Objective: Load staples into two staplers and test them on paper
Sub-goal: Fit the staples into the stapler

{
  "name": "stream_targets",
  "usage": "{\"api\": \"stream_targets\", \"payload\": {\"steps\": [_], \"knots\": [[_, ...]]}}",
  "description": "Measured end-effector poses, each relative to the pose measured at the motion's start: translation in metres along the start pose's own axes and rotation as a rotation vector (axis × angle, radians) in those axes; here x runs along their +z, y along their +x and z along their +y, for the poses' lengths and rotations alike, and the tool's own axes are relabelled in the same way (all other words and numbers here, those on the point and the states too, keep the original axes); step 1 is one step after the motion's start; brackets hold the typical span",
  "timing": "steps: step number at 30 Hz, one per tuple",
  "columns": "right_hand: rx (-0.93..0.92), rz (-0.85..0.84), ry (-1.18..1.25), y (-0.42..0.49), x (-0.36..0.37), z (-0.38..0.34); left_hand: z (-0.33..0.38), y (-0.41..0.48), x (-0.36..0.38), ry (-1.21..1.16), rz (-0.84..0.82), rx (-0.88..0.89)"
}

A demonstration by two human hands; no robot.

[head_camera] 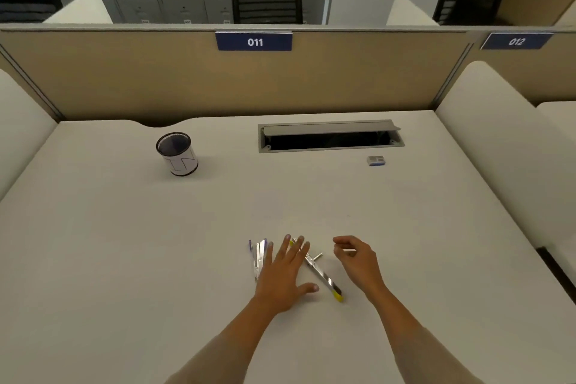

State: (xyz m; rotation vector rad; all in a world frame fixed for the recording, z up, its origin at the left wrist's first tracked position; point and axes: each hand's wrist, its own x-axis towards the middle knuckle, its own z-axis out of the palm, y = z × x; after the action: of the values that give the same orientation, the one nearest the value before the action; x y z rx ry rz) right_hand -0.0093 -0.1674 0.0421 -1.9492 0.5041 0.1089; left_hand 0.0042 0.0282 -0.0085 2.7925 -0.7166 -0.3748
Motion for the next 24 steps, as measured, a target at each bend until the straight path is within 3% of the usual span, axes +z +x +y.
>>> {"api": "stream_targets", "payload": {"steps": [7,13,24], "knots": [[-0.022,-0.104,-0.111,0.017,-0.036,0.026,0.025,0.025,0.010,0.022,-0.059,-0.093],[-0.153,-0.055,-0.308,0.101,-0.089,0.004,0.043,0.054,-0.001,0.018,-0.013,-0.143],[-0.135,-0.194,-0.601,0.221,-0.126,-0.020,0.074,0.105,-0.024,0.002,0.031,-0.189]]}}
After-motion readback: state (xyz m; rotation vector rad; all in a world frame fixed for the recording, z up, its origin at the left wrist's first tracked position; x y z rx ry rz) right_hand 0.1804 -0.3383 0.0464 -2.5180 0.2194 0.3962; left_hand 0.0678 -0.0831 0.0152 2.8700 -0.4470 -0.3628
